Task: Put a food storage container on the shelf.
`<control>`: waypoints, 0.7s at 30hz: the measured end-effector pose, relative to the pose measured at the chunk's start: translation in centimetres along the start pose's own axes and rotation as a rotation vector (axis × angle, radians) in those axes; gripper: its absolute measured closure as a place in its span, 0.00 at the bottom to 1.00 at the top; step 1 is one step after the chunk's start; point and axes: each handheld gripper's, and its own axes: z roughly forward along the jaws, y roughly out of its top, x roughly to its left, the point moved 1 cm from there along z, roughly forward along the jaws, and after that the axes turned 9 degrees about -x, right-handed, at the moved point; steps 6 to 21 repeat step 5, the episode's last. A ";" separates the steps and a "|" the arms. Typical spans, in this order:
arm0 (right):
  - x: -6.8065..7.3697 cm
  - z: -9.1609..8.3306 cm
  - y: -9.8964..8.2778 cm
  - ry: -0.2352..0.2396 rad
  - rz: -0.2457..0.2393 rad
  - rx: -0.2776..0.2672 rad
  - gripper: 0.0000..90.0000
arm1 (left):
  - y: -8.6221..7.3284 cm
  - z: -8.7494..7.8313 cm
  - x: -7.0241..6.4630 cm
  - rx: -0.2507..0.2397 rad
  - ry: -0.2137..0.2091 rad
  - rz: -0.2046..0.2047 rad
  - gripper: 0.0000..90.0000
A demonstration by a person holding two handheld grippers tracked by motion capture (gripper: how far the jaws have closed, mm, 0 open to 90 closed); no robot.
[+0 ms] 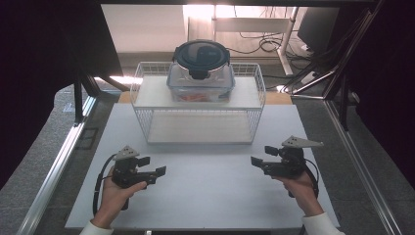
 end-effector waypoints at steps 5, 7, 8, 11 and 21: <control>-0.2 0.1 -0.3 -0.003 0.001 0.009 0.24 | 0.1 0.1 0.3 -0.004 0.006 -0.008 0.26; -0.2 0.1 -0.3 -0.003 0.001 0.009 0.24 | 0.1 0.1 0.3 -0.004 0.006 -0.008 0.26; -0.2 0.1 -0.3 -0.003 0.001 0.009 0.24 | 0.1 0.1 0.3 -0.004 0.006 -0.008 0.26; -0.2 0.1 -0.3 -0.003 0.001 0.009 0.24 | 0.1 0.1 0.3 -0.004 0.006 -0.008 0.26; -0.2 0.1 -0.3 -0.003 0.001 0.009 0.24 | 0.1 0.1 0.3 -0.004 0.006 -0.008 0.26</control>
